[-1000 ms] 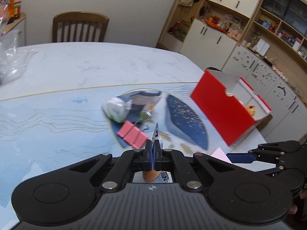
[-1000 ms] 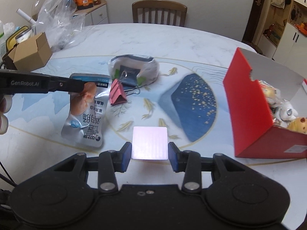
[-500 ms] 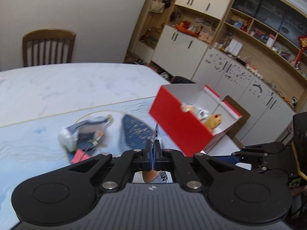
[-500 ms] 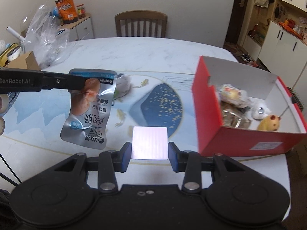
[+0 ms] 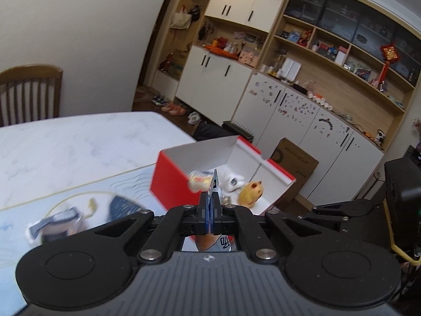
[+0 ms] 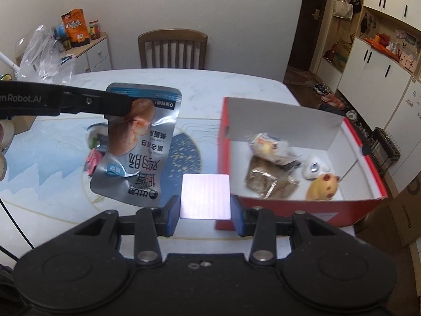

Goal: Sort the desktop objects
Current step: 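Lift the silver packet and pink note pad and carry both toward the red box, then carry the silver packet and note pad over the box and lower both tools inside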

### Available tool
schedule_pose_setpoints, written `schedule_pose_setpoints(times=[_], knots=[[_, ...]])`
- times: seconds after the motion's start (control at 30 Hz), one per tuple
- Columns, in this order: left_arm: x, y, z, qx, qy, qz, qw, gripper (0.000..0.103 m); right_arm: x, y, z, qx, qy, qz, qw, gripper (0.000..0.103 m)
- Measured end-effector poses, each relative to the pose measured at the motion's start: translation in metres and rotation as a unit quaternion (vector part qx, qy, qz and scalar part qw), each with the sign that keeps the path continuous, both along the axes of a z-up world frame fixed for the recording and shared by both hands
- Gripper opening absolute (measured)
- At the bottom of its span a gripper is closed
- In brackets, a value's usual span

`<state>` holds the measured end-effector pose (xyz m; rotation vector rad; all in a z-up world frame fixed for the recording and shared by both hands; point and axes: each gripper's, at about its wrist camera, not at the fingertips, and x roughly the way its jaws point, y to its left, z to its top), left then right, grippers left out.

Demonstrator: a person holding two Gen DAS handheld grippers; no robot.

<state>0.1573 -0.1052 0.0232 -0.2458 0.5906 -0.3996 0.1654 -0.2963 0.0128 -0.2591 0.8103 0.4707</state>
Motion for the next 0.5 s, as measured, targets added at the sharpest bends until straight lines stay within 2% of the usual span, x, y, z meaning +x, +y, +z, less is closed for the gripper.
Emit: schedule_pose_setpoints(times=[0.5], knots=[[0.059, -0.062, 0.020, 0.002, -0.025, -0.020, 0.9995, 0.000, 0.050, -0.055, 0.009, -0.008, -0.021, -0.005, 1.000, 0.040]])
